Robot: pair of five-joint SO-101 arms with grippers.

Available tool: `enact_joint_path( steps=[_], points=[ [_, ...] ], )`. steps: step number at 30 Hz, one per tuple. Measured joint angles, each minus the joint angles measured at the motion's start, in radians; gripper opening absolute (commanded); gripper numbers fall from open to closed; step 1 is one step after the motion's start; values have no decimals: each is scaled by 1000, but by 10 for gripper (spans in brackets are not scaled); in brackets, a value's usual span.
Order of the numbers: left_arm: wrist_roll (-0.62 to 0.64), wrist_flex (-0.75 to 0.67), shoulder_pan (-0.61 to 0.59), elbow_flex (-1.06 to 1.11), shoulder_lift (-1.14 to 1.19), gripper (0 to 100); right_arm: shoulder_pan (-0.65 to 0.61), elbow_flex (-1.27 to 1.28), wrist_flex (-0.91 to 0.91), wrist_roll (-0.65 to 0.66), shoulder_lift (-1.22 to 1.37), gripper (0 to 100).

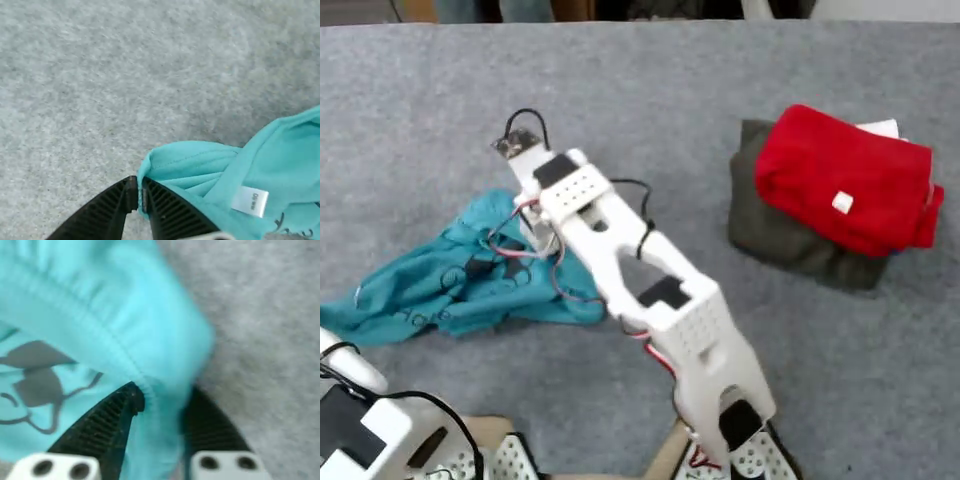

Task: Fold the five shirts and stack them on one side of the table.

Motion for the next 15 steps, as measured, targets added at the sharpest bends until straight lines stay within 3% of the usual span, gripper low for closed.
enact_joint_path(
  steps=[3,8,13,15],
  points=[
    [0,-46,2,34,0,30,66,-109,115,0,6,15],
    [0,-239,69,207,9,30,212,-301,307,25,5,15],
    [20,-292,127,244,49,30,391,-209,333,100,-28,20],
    [20,-310,138,245,72,30,468,-101,333,149,-78,68]
  ],
)
